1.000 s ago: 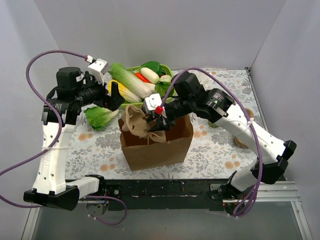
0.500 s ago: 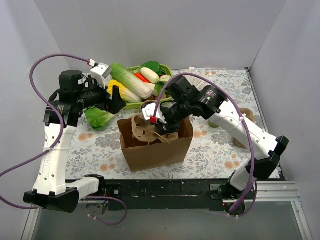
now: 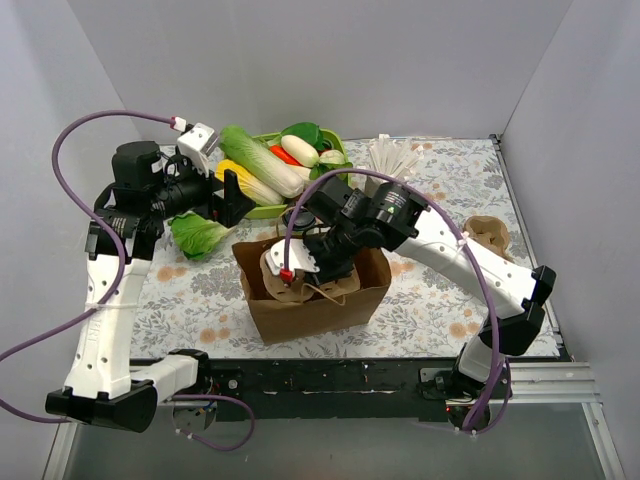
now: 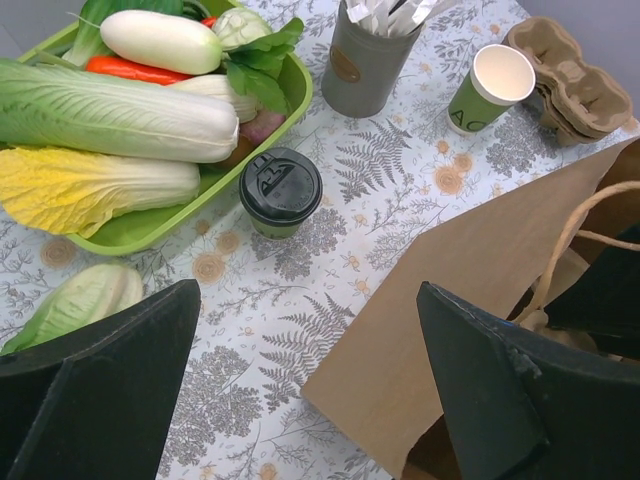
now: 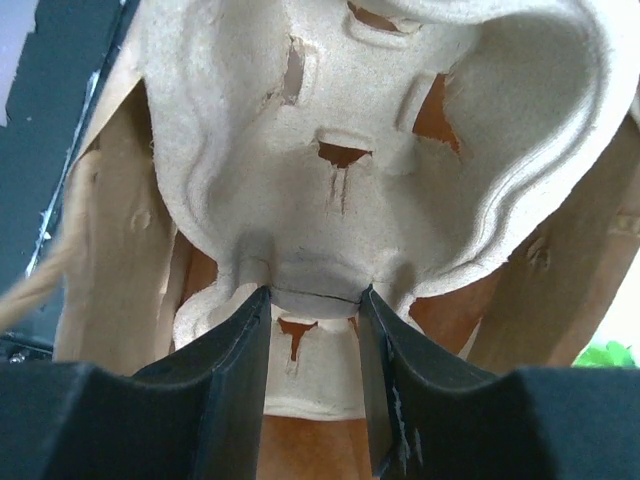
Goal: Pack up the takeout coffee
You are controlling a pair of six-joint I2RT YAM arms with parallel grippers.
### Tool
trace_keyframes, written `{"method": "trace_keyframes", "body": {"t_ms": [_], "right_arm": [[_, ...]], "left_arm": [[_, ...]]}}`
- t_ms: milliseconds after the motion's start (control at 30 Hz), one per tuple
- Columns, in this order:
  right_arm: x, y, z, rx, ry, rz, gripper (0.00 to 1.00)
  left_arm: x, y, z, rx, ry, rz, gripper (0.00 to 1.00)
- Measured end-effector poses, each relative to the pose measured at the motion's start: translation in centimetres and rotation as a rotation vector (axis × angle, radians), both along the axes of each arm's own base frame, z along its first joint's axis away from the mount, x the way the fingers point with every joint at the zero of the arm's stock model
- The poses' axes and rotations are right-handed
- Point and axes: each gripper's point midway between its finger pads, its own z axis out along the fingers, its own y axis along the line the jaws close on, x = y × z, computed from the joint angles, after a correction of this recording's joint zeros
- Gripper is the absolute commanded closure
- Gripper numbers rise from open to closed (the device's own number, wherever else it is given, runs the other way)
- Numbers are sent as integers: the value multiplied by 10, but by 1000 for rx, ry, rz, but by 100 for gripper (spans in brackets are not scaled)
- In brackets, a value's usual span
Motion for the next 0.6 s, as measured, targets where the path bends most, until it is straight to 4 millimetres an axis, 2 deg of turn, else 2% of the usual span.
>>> {"method": "trace_keyframes", "body": {"t_ms": [200, 333, 600], "right_arm": [[8, -11, -14, -85, -58, -37, 99], [13, -15, -15, -104, -84, -68, 99], [5, -27, -30, -154, -53, -95, 99]], "left_arm": [[-5, -2, 11, -20, -36, -6, 8], [-9, -1, 14, -24, -47, -5, 8], [-8, 7, 7, 26, -42, 25, 8]]}}
